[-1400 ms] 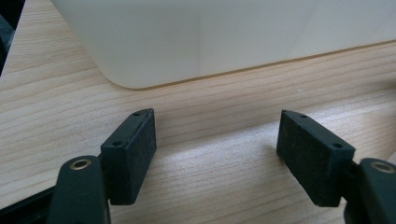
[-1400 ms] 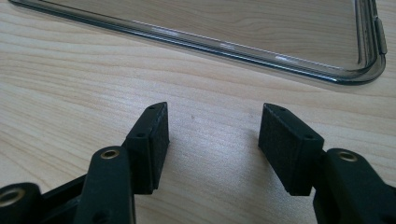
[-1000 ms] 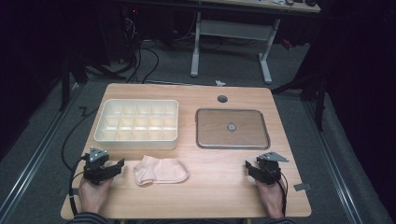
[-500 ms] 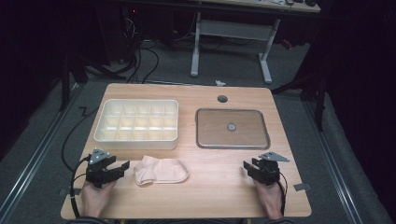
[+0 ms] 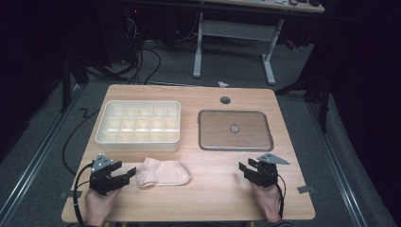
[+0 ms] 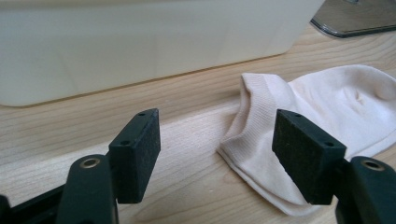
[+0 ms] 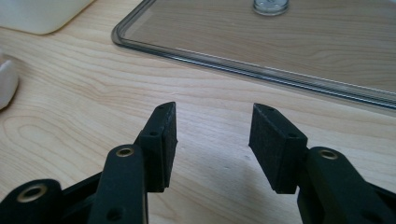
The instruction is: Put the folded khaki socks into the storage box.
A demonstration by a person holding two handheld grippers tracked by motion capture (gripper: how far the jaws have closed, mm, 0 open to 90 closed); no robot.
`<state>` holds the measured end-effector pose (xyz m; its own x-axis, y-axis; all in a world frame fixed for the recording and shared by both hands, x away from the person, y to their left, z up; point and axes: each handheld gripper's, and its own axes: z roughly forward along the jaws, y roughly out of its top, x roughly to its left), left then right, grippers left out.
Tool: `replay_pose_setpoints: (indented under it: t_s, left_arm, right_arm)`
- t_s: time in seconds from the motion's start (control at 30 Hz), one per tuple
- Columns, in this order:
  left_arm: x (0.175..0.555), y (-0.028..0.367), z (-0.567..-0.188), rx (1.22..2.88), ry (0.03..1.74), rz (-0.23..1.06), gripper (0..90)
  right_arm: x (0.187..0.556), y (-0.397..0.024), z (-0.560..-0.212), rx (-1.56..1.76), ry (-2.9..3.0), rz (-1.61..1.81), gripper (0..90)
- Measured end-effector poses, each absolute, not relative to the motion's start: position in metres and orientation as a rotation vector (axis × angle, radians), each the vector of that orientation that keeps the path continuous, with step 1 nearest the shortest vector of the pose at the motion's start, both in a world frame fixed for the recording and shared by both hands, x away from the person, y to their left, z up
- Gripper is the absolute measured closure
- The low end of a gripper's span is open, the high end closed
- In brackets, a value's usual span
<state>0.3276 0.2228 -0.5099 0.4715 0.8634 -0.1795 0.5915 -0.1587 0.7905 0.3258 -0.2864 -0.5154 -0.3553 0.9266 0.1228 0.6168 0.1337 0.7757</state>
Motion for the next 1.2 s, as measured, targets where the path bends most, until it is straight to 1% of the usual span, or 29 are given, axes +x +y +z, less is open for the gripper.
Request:
replay_pose_setpoints:
  t_s: [0.17,0.33,0.4,0.47,0.7,0.97,1.0,1.1,1.2]
  left_arm:
    - [0.325,0.217,-0.509,1.865,1.209,0.391,32.0]
    - [0.322,0.213,-0.509,1.868,1.199,0.377,31.1]
    - [0.321,0.21,-0.509,1.881,1.206,0.364,32.3]
    - [0.321,0.208,-0.509,1.885,1.214,0.374,34.5]
    - [0.32,0.199,-0.509,1.906,1.213,0.39,34.6]
    - [0.323,0.191,-0.51,1.923,1.224,0.4,34.8]
    - [0.323,0.189,-0.511,1.925,1.232,0.403,35.1]
    - [0.324,0.187,-0.513,1.932,1.238,0.405,35.3]
    - [0.324,0.185,-0.514,1.946,1.248,0.413,36.8]
  right_arm:
    - [0.326,-0.277,-0.515,1.46,2.078,1.095,55.8]
    - [0.326,-0.268,-0.515,1.433,2.111,1.101,56.2]
    - [0.326,-0.265,-0.515,1.414,2.129,1.095,56.5]
    - [0.326,-0.26,-0.515,1.408,2.145,1.095,57.0]
    - [0.326,-0.245,-0.513,1.362,2.179,1.106,57.7]
    - [0.328,-0.218,-0.509,1.27,2.237,1.134,57.7]
    - [0.328,-0.21,-0.509,1.255,2.254,1.144,57.7]
    - [0.328,-0.205,-0.509,1.236,2.267,1.147,57.7]
    - [0.327,-0.194,-0.51,1.212,2.294,1.155,57.7]
